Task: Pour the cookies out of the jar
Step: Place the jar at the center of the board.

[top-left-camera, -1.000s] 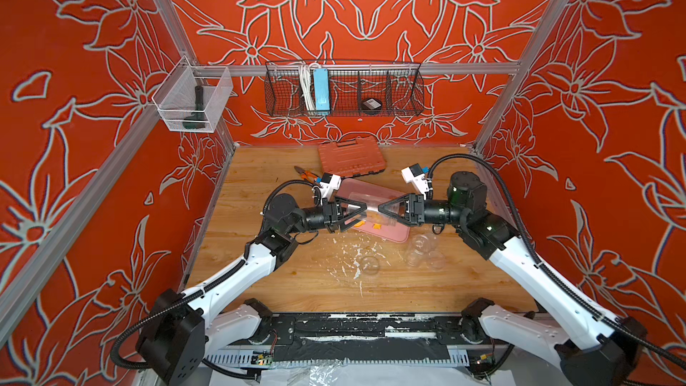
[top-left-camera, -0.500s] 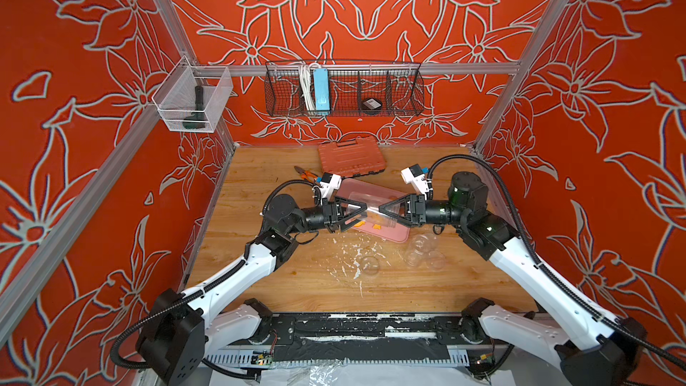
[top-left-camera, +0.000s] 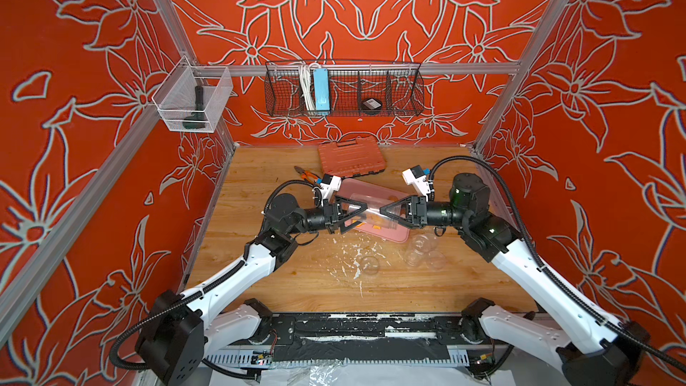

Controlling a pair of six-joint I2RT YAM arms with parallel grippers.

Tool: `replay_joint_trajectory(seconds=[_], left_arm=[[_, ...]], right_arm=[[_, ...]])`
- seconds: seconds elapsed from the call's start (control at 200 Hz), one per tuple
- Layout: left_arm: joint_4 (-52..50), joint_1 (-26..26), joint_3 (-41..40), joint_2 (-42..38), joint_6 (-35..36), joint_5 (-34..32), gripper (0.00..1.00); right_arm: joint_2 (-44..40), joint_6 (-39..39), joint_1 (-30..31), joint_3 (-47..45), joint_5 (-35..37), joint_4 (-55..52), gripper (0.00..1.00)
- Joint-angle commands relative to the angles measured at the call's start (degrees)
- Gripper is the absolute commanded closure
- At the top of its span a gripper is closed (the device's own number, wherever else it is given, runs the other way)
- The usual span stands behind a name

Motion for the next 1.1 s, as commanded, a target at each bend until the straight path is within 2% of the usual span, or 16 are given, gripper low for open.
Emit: replay_joint_trajectory(seconds=[0.0,0.165,0.36,0.53,0.681,0.866,1.091], left_arm=[[-8.14,-0.13,2.73,-2.87,6.06,-0.71,0.06],[-24.04,2.2,4.04,-8.32,16.19,-3.39,0.06],[-39.98,10.94,3.92,-15.15,26.48,-4.87,0.06],[-57.05,12.98,9.12,-17.85,40.09,-14.02,0.06],[-63.02,13.06,10.38,-18.63,44.85,-18.8,0.06],[-67.83,13.15,11.76,-20.48,49.5,-25.36,0.06],[-71.39,13.15,12.78,-22.97,54.13,-33.02,0.04]], right_arm=[[-0.33,-2.6,-0.17,1.78,0.78,-3.92,0.35],[0.82,-4.64,-0.69,3.1,1.41,-8.78,0.36],[3.33,-10.43,-0.98,5.33,2.68,-18.56,0.38],[8.45,-19.42,-0.03,11.14,6.77,-32.65,0.4],[12.57,-23.57,3.17,15.93,11.18,-38.46,0.42],[21.45,-30.95,9.93,27.34,23.46,-51.36,0.43],[32.92,-34.66,17.95,40.39,36.02,-63.67,0.44]])
